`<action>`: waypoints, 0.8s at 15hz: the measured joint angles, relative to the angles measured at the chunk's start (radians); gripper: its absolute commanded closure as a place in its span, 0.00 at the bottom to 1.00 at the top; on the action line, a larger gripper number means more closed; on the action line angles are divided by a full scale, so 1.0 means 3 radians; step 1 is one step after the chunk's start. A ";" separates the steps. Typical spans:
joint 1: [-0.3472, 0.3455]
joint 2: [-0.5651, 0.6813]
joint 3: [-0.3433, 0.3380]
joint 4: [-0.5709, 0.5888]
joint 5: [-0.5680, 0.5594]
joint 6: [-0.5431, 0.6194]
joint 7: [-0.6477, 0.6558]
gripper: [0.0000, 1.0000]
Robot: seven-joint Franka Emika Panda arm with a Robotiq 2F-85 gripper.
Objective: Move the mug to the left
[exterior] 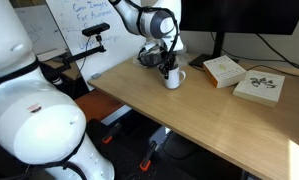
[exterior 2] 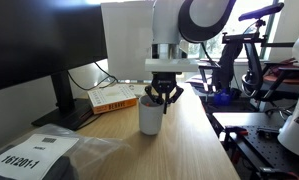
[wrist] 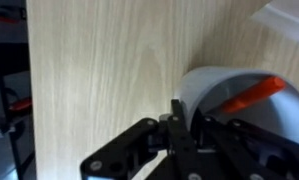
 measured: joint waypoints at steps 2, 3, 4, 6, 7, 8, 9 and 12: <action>0.0004 0.0001 0.0004 -0.0027 0.0000 0.0040 -0.0014 0.62; 0.0005 0.0002 0.0007 -0.0037 0.0000 0.0061 -0.0020 0.56; 0.0008 -0.0001 0.0010 -0.0037 0.0006 0.0093 -0.0034 0.49; 0.0008 -0.0011 0.0011 -0.0037 0.0018 0.0138 -0.0103 0.34; 0.0007 -0.0022 0.0011 -0.0037 0.0031 0.0162 -0.0151 0.26; 0.0005 -0.0040 0.0010 -0.0037 0.0040 0.0181 -0.0186 0.19; 0.0003 -0.0072 0.0009 -0.0038 0.0050 0.0185 -0.0239 0.11; -0.0015 -0.0216 0.0003 -0.0066 0.0087 0.0174 -0.0364 0.00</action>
